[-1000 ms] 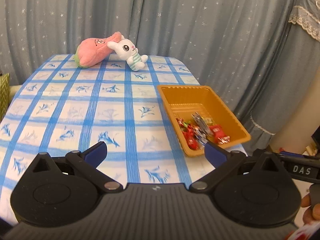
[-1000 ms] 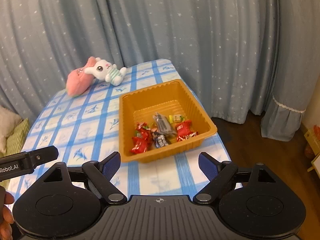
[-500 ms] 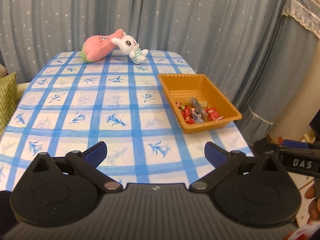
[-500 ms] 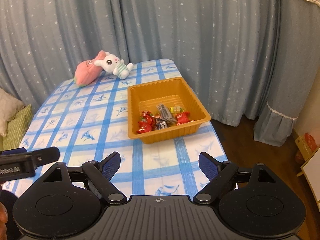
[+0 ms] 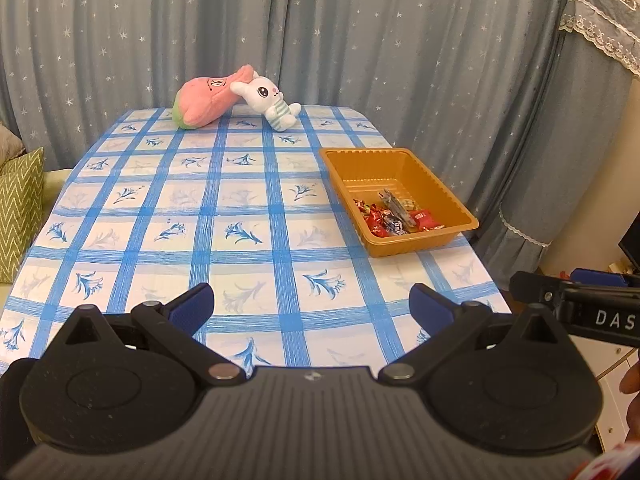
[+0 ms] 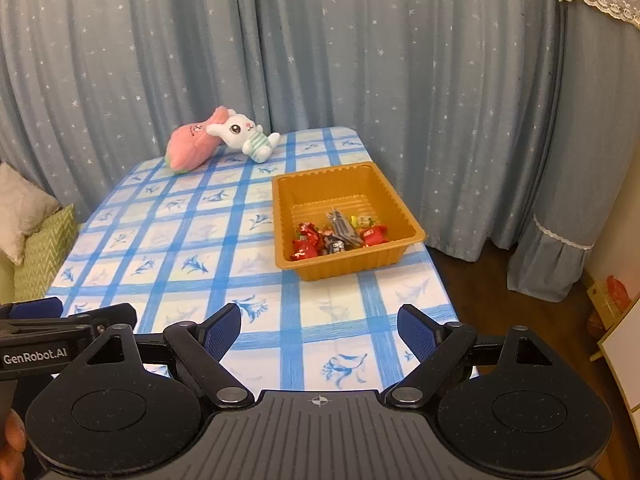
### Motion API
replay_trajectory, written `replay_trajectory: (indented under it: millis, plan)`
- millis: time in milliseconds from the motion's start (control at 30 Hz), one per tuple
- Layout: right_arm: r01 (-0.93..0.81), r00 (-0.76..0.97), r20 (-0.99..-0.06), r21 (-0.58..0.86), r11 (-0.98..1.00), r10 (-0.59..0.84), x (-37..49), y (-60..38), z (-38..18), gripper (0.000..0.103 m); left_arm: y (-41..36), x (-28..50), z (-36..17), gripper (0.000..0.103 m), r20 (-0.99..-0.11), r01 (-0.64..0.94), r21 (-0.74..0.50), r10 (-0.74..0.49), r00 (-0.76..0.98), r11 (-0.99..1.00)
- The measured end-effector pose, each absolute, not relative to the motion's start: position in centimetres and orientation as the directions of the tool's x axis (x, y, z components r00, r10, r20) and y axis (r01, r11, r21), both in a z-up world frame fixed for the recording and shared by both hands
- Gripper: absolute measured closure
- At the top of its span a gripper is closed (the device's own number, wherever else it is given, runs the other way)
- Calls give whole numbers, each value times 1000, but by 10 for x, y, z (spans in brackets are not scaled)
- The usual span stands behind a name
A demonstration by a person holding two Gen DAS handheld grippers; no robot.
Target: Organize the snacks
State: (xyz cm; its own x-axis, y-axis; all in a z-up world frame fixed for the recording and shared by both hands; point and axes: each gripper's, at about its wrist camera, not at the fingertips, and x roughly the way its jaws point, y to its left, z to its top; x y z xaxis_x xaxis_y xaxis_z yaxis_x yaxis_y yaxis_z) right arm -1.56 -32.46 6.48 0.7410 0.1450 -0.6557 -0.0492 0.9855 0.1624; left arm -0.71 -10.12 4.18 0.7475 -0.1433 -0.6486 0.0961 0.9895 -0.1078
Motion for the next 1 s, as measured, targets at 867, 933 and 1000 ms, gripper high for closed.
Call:
replay_trajectory:
  millis: [867, 933, 1000]
  plan:
    - [-56, 746, -648, 165, 985, 151, -26, -320, 67, 18, -104, -14, 46, 0, -631, 109, -106, -151, 761, 988]
    - [-57, 746, -648, 165, 985, 151, -26, -320, 68, 18, -104, -14, 46, 0, -632, 108, -106, -151, 760, 988]
    - [-57, 746, -648, 164, 985, 151, -26, -320, 68, 18, -104, -14, 45, 0, -633, 108, -106, -151, 760, 988]
